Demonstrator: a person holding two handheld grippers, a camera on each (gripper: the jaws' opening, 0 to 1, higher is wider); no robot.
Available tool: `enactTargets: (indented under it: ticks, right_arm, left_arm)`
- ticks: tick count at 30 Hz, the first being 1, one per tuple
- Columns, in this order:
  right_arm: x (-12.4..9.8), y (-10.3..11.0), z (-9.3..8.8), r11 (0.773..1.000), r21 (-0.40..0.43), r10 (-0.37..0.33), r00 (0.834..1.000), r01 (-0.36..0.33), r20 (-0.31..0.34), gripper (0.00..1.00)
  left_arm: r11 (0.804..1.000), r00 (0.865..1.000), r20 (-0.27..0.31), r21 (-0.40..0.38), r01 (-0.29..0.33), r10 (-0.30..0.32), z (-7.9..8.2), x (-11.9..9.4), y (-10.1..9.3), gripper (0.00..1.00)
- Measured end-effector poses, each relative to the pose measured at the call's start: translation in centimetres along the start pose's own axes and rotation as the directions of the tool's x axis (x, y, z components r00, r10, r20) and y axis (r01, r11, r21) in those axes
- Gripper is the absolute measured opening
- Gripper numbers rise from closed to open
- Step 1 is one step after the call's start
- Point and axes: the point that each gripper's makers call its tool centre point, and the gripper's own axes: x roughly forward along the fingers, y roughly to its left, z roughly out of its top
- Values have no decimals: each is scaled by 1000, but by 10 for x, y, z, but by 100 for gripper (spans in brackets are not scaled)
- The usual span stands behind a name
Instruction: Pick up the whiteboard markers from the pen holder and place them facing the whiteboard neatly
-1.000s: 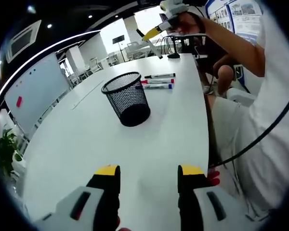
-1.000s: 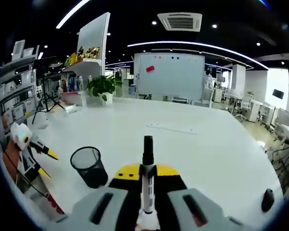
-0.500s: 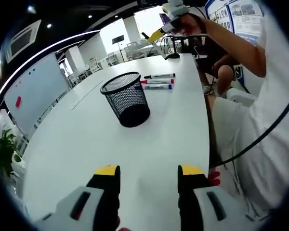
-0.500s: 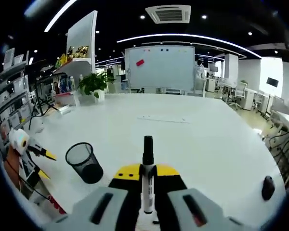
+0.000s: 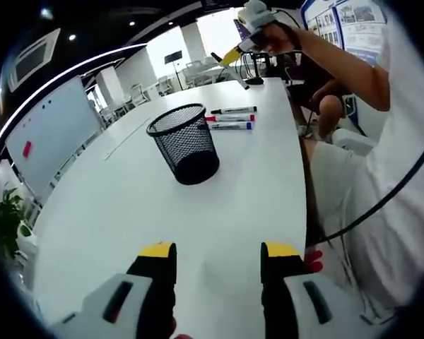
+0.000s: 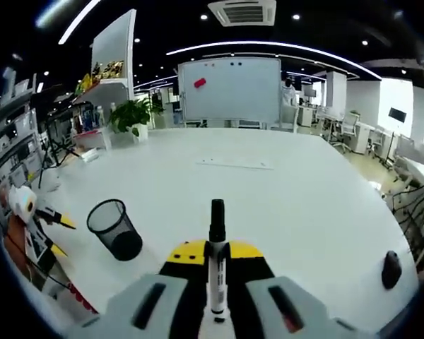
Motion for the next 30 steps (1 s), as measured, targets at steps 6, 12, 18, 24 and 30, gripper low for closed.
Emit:
enactTargets:
  ticks: [6,12,18,24,30]
  right_arm:
    - [4,-4,-11,1000,23,0,999,1,-43,9]
    - [8,-14,-22,999,32,-20,996,23,-90,9]
    - [12,-23,-31,998,42,-37,991,43,-127,9]
    - [14,-28,-38,998,35,-45,986,51,-161,9]
    - [20,-32,-47,998,28,-56,975,63,-213,9]
  left_arm:
    - [1000,1000,7,0,-5,5,1,-2,1,49]
    - [1000,1000,5,-4,-9,9,0,-3,2,49]
    - [1000,1000,5,-1,-9,9,1,-3,2,49]
    - [1000,1000,7,0,-12,12,1,-4,3,49]
    - [1000,1000,6,3,-7,7,1,-5,2,49]
